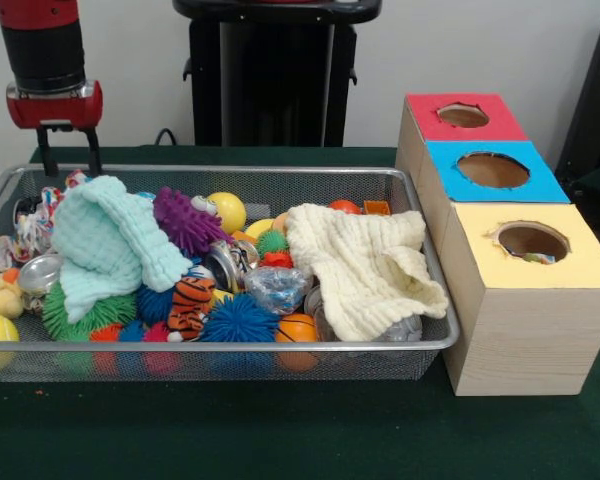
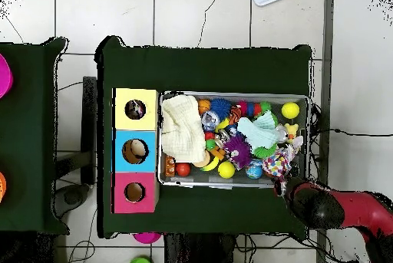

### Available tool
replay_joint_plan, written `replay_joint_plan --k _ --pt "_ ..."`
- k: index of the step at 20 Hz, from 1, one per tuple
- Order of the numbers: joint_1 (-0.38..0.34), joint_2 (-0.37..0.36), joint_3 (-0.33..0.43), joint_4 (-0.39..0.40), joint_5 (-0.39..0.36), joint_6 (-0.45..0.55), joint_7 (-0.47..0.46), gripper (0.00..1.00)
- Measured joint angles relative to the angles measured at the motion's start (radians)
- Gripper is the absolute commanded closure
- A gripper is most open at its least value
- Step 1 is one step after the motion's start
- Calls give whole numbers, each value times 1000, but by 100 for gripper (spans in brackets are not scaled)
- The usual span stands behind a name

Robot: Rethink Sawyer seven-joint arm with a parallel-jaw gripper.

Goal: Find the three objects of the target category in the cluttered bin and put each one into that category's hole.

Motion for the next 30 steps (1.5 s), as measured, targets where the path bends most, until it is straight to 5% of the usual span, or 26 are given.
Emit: replay_joint_plan --k 11,30 --pt "8 42 9 -74 -2 0 0 0" --pt "22 102 8 -80 -5 0 0 0"
